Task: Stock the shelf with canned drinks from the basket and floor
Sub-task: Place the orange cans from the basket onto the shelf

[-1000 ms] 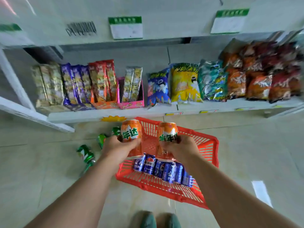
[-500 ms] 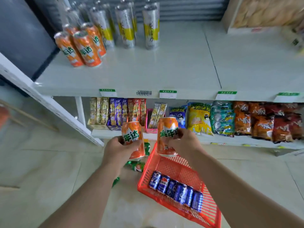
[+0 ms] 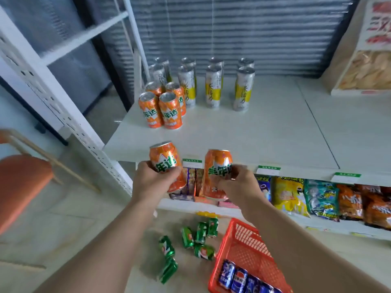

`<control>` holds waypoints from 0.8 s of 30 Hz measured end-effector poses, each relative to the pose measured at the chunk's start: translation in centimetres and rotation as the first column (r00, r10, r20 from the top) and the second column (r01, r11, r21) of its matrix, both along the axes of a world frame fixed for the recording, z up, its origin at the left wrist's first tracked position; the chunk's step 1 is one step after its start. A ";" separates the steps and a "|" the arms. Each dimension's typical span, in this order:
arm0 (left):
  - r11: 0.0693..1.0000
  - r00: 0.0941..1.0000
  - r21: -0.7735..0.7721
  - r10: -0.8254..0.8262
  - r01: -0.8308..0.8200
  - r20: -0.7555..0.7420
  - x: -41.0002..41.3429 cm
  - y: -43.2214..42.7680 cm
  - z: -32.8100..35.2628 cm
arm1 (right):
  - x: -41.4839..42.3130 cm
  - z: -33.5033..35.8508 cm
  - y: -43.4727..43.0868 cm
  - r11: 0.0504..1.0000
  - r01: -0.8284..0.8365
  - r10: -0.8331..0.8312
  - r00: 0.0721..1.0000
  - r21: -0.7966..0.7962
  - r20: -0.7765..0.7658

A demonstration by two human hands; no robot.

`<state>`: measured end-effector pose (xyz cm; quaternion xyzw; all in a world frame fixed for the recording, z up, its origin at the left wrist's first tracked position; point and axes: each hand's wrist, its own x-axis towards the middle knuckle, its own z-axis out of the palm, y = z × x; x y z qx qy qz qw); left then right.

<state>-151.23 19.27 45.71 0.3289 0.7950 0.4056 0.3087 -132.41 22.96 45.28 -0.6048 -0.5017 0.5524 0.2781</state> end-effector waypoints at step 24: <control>0.923 0.940 0.217 -0.279 0.318 -0.195 -16.8 11.7 -3.1 | -16.0 -3.2 9.6 0.924 0.244 -0.247 0.969 0.293 -0.027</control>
